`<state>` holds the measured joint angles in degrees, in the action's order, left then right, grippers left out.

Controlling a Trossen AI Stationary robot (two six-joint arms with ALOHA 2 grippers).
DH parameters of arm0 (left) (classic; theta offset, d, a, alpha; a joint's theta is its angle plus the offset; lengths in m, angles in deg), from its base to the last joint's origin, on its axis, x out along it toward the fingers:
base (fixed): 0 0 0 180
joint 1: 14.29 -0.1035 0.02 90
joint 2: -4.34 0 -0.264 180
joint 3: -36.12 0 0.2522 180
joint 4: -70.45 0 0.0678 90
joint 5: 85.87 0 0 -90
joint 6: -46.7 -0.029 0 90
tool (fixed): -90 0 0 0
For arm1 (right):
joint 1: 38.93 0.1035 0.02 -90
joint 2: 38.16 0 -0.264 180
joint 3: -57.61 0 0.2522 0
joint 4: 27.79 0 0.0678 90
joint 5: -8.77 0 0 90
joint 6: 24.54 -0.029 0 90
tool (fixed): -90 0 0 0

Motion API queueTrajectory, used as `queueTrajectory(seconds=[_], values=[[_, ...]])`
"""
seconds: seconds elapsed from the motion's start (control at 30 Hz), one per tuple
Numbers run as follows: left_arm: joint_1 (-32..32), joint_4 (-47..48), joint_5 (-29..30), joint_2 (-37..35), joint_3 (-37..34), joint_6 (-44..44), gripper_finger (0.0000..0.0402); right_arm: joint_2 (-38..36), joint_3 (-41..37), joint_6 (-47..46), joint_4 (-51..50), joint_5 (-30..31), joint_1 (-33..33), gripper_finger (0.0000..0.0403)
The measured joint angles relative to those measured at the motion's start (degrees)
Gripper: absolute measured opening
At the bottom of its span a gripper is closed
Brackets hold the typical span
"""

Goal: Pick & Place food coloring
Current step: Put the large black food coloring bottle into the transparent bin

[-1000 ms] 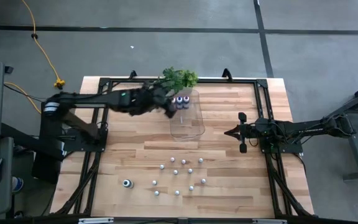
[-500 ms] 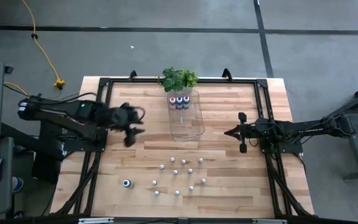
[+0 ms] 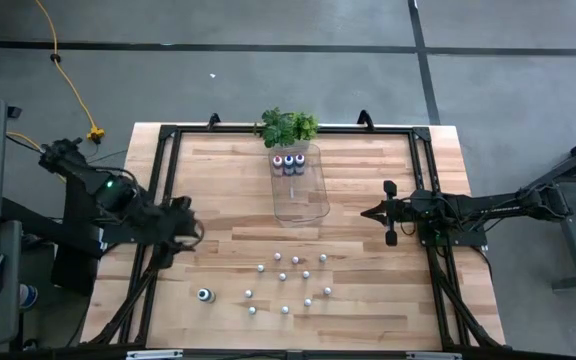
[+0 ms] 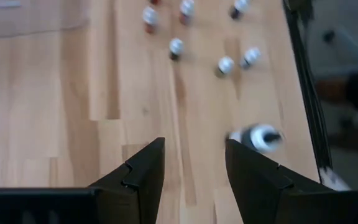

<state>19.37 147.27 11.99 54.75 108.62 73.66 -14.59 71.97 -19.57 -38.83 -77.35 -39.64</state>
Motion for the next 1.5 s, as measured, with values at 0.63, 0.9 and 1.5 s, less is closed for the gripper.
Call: queueTrajectory(seconds=[0.63, 0.9, 1.5], values=[[9.1, -11.3, -9.1, 6.0, -7.2, -7.5, 0.0163, 0.0, 0.0, 0.0, 0.0, 0.0, 0.0, 0.0], [9.1, -15.5, -10.8, 11.1, -7.2, -8.9, 0.0219, 0.0, 0.0, 0.0, 0.0, 0.0, 0.0, 0.0], [9.1, -20.3, -11.8, 20.7, -7.2, -8.6, 0.0292, 0.0, 0.0, 0.0, 0.0, 0.0, 0.0, 0.0]])
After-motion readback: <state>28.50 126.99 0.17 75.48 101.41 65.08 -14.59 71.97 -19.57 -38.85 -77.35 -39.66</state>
